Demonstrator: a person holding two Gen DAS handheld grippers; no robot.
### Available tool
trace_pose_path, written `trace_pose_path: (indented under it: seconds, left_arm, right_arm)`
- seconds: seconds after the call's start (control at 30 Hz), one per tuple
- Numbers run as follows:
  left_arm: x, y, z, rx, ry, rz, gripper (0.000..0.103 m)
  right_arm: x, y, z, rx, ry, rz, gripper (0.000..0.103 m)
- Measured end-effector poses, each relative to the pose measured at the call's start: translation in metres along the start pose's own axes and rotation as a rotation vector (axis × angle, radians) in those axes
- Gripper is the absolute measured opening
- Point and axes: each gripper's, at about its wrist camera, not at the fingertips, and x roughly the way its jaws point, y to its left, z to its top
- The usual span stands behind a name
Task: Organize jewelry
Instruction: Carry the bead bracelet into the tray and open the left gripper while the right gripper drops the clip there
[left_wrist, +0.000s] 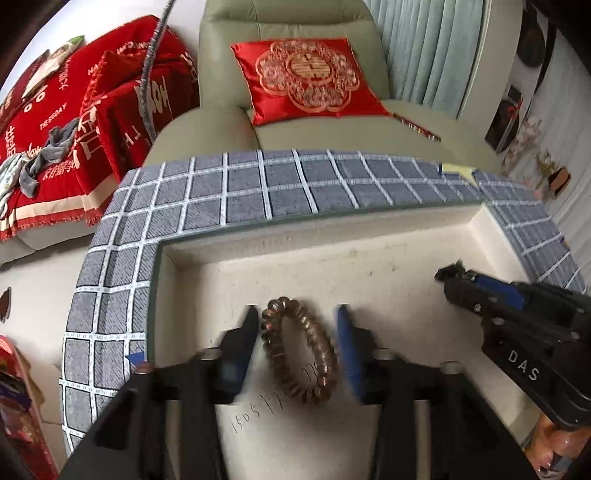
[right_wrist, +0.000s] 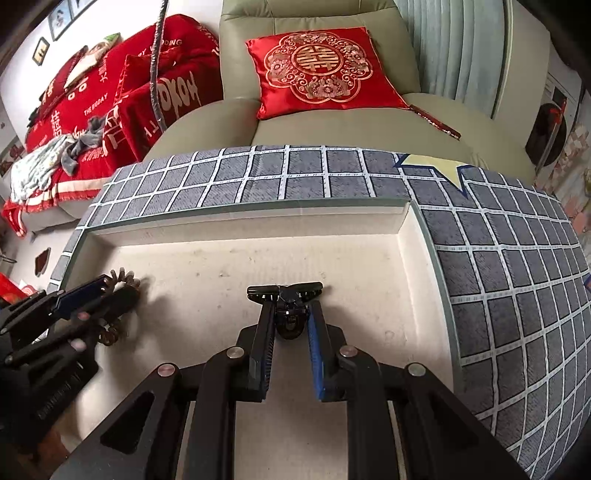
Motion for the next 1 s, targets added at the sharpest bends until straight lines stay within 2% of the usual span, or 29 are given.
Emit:
trace_pose_path:
  seconds: [0.07,0.1,0.13,0.2,0.33,0.43,0.47,0.5,0.53,0.8,0.87,0.9,1.0]
  left_arm:
    - [-0.001,-0.001,0.000,0.008,-0.006,0.023,0.061]
    - [-0.001,-0.002,0.000,0.011,-0.005,0.028,0.061]
    - [0.000,-0.003,-0.001,0.013,-0.004,0.033,0.061]
    - [-0.002,-0.003,-0.001,0.014,-0.007,0.042,0.061]
    - [-0.008,-0.001,-0.001,0.010,-0.037,0.047,0.061]
    - [-0.012,-0.001,-0.001,0.005,-0.048,0.046,0.064]
    - [-0.012,-0.001,-0.001,0.005,-0.047,0.043,0.087]
    - [-0.012,0.000,-0.001,0.003,-0.049,0.049,0.101]
    - [-0.015,0.000,0.000,-0.004,-0.065,0.061,0.103]
    - [-0.024,-0.003,0.003,0.007,-0.100,0.060,0.103]
    - [-0.037,0.001,0.001,-0.023,-0.134,0.029,0.103]
    - [-0.044,0.003,0.000,-0.032,-0.144,0.017,0.103]
    - [-0.064,0.005,-0.003,-0.032,-0.162,-0.017,0.103]
  right_arm:
    - [0.000,0.001,0.002,-0.006,0.008,0.000,0.022]
    - [0.000,0.001,0.002,-0.007,0.012,0.005,0.028]
    - [-0.001,0.001,0.002,-0.003,0.015,0.012,0.042]
    - [-0.002,0.000,0.002,0.017,0.018,0.028,0.059]
    - [-0.017,-0.004,0.003,0.062,-0.014,0.079,0.059]
    - [-0.031,-0.006,0.002,0.089,-0.042,0.090,0.065]
    - [-0.035,-0.007,0.002,0.094,-0.049,0.091,0.065]
    - [-0.040,-0.008,0.001,0.101,-0.058,0.092,0.065]
    - [-0.045,-0.009,0.000,0.106,-0.064,0.095,0.065]
    - [-0.069,-0.012,-0.013,0.136,-0.066,0.105,0.065]
    - [-0.074,-0.014,-0.017,0.152,-0.068,0.118,0.073]
    - [-0.079,-0.015,-0.019,0.165,-0.072,0.129,0.085]
    - [-0.093,-0.018,-0.027,0.191,-0.101,0.145,0.087]
